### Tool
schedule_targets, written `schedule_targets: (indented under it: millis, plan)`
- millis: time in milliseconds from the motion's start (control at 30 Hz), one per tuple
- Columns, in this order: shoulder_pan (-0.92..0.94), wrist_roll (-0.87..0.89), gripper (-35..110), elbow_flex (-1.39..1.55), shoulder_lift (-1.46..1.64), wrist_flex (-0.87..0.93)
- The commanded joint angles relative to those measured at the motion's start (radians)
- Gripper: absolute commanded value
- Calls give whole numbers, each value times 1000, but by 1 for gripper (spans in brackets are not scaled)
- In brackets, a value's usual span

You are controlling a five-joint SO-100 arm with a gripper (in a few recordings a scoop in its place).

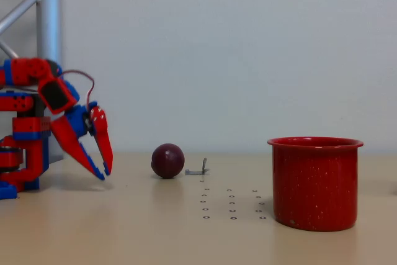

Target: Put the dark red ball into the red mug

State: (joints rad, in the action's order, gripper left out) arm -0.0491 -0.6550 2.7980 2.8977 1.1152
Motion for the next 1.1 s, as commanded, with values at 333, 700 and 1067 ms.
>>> schedule_targets:
  millis: [333, 700, 1067]
  plan:
    - [124, -684, 26, -489, -354, -239]
    - [123, -873, 46, -594, -529, -488]
    - [-44, -971, 46, -603, -667, -647]
